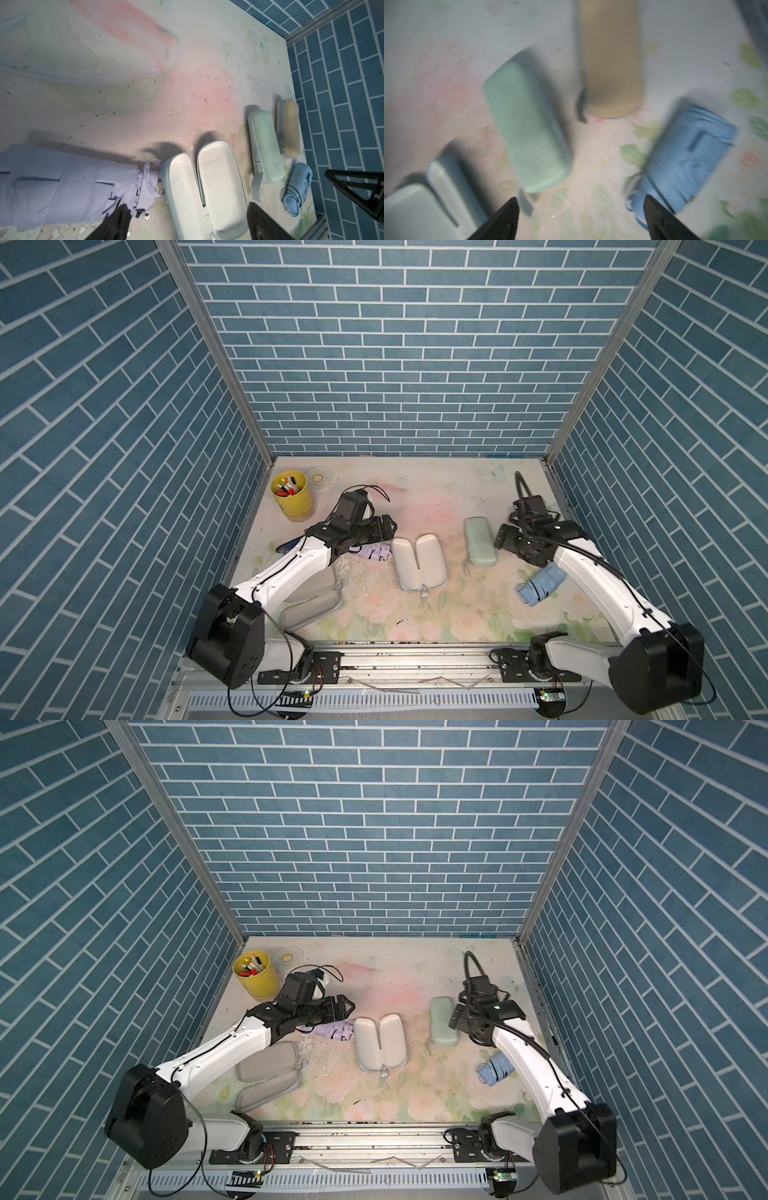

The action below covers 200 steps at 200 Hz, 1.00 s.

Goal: Put umbrellas into zippered umbrella sleeves
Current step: Pick up the umbrella from the center of the board.

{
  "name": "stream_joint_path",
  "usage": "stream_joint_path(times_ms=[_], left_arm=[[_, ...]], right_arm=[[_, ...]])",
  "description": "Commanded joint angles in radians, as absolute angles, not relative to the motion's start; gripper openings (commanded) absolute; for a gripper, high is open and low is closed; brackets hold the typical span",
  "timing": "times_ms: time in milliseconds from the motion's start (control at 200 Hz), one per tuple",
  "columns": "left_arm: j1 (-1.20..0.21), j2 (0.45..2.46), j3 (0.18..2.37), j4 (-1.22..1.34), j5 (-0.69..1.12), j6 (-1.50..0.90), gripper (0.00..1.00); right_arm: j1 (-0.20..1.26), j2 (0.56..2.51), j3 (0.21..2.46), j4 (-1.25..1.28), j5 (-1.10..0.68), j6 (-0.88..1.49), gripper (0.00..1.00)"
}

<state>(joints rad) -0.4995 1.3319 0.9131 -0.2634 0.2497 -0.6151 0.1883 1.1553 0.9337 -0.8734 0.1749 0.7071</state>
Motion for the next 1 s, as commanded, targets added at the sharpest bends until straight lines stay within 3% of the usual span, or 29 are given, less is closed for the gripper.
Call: stream_joint_path(times_ms=[0, 145, 300, 430, 595, 695, 830, 995], left_arm=[[-0.523, 1.307, 0.86, -0.336, 0.222, -0.588, 0.89], [-0.528, 1.312, 0.808, -0.292, 0.259, -0.614, 0.89], [-0.527, 1.338, 0.783, -0.233, 0.305, -0.644, 0.88], [-0.527, 1.36, 0.766, -0.171, 0.339, -0.681, 0.85], [-0.527, 1.385, 0.74, -0.113, 0.372, -0.716, 0.78], [-0.529, 1.411, 0.723, -0.061, 0.413, -0.749, 0.75], [-0.571, 1.432, 0.73, -0.051, 0.408, -0.764, 0.69], [-0.6, 1.5, 0.723, -0.052, 0.387, -0.762, 0.53]], right_arm=[[0.053, 1.154, 0.865, -0.987, 0.277, 0.745, 0.93], [-0.15, 1.258, 0.795, -0.836, 0.142, 0.678, 0.94], [-0.216, 1.373, 0.73, -0.675, 0.046, 0.663, 0.9], [-0.217, 1.437, 0.685, -0.558, -0.007, 0.664, 0.68], [-0.209, 1.373, 0.658, -0.581, -0.011, 0.653, 0.39], [-0.108, 1.286, 0.712, -0.698, 0.042, 0.666, 0.34], [0.154, 1.178, 0.88, -0.865, 0.139, 0.734, 0.3], [0.511, 1.262, 1.086, -0.777, 0.145, 0.787, 0.24]])
